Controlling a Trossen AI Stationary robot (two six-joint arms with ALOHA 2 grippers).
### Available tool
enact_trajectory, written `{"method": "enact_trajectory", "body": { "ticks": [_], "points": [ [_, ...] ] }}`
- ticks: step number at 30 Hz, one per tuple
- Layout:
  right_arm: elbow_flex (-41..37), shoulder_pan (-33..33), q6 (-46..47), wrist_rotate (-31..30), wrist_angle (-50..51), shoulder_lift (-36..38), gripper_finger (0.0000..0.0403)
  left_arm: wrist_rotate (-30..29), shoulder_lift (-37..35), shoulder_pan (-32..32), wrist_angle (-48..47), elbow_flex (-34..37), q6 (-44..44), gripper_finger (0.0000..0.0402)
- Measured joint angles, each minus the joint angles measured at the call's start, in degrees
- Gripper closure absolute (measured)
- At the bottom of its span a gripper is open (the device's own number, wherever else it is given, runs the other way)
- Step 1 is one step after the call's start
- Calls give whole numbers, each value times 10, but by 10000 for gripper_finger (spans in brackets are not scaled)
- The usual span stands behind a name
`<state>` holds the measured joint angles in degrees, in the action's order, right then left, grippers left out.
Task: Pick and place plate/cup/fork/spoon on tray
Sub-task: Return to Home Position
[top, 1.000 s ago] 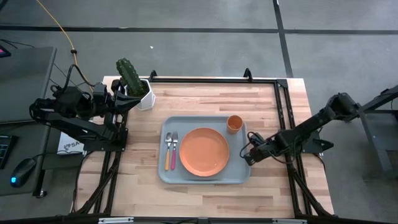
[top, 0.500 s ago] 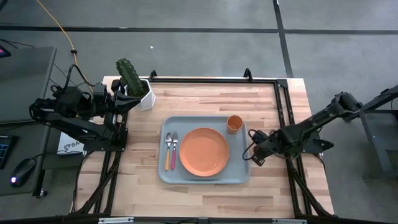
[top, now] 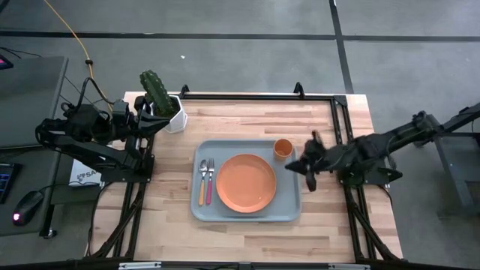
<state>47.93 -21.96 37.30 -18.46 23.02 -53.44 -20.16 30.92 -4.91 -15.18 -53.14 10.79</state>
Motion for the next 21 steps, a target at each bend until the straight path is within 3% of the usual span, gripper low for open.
{"method": "enact_trajectory", "body": {
  "ticks": [10,21],
  "points": [
    [5,95,-205,54,-282,35,403,0,0,0,0,0,0,390],
    [5,150,-257,125,-362,40,403,0,0,0,0,0,0,390]
  ]
}}
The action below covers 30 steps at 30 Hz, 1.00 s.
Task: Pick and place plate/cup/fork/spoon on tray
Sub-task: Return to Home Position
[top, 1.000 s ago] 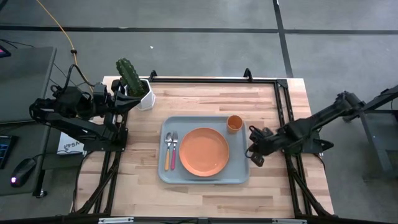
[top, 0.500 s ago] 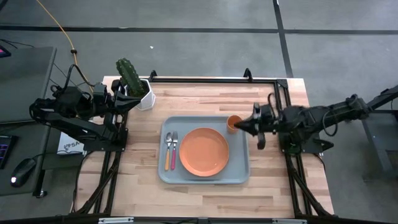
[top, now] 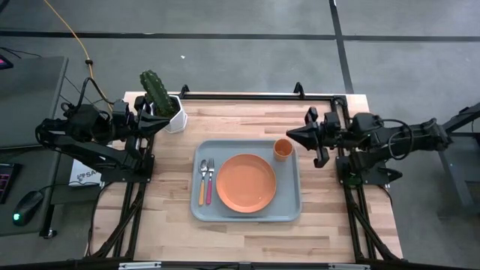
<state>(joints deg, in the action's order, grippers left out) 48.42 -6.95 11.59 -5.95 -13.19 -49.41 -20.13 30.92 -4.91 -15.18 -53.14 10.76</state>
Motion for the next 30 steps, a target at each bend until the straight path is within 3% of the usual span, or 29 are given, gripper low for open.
{"method": "enact_trajectory", "body": {
  "ticks": [18,25,30],
  "points": [
    [0,11,3,-10,2,0,403,1,0,0,0,0,-4,390],
    [0,10,3,-15,0,0,403,52,0,0,-7,0,-24,390],
    [0,11,3,-22,0,0,403,54,-16,0,-18,12,-24,399]
  ]
}}
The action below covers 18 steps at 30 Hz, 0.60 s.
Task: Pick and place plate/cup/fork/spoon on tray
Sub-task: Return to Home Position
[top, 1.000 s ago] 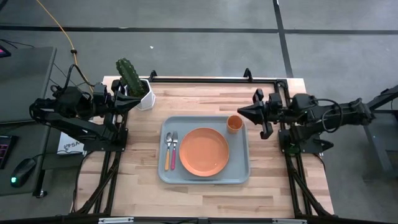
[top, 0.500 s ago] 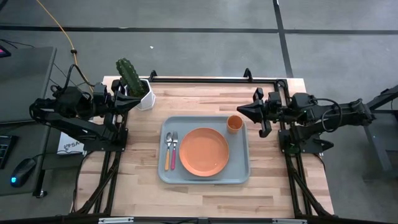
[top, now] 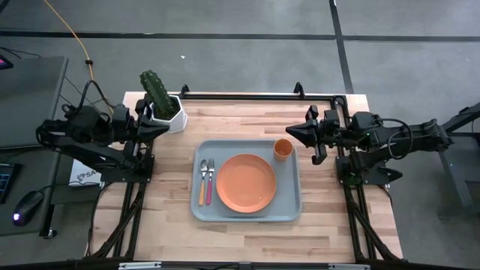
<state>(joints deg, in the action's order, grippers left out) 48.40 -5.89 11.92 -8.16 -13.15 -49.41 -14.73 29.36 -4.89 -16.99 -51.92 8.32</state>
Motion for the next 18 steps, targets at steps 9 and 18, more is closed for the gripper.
{"method": "enact_trajectory", "body": {
  "ticks": [9,18],
  "points": [
    [0,0,-4,1,3,0,403,-26,-64,0,18,68,-5,401],
    [0,0,-4,12,7,0,403,-9,-101,0,121,161,-33,402]
  ]
}}
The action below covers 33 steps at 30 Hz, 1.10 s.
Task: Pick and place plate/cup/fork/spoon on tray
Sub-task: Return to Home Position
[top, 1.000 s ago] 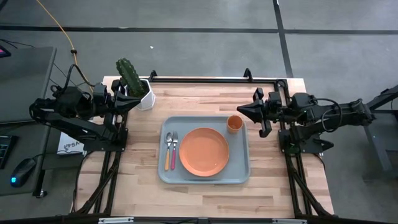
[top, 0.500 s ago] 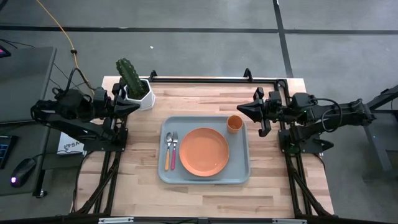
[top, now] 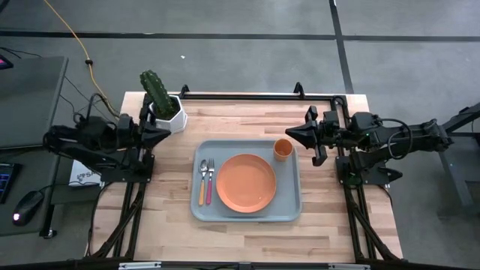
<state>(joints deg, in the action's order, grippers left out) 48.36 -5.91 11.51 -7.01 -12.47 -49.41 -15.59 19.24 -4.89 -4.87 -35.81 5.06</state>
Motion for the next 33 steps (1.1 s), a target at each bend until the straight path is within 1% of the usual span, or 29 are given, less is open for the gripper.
{"method": "enact_trajectory", "body": {
  "ticks": [5,6,10,14,20,22,26,28,30,33],
  "points": [
    [0,0,0,1,2,0,403,7,-1,13,47,45,7,401],
    [0,0,0,1,2,0,403,16,-1,20,62,50,14,401],
    [0,0,0,1,7,0,403,84,-1,61,100,61,28,401],
    [0,0,0,1,14,0,403,108,-2,105,73,62,32,401],
    [0,0,0,1,28,0,403,121,-33,150,43,62,33,401],
    [0,0,0,1,30,0,403,135,-50,155,27,62,38,401],
    [0,0,1,1,31,0,403,137,-86,155,-6,63,67,401],
    [0,0,4,2,31,0,403,139,-99,149,10,75,88,401],
    [0,0,4,1,33,0,403,146,-107,140,51,97,106,401],
    [0,0,4,1,32,0,403,142,-107,124,104,140,108,401]
  ]
}}
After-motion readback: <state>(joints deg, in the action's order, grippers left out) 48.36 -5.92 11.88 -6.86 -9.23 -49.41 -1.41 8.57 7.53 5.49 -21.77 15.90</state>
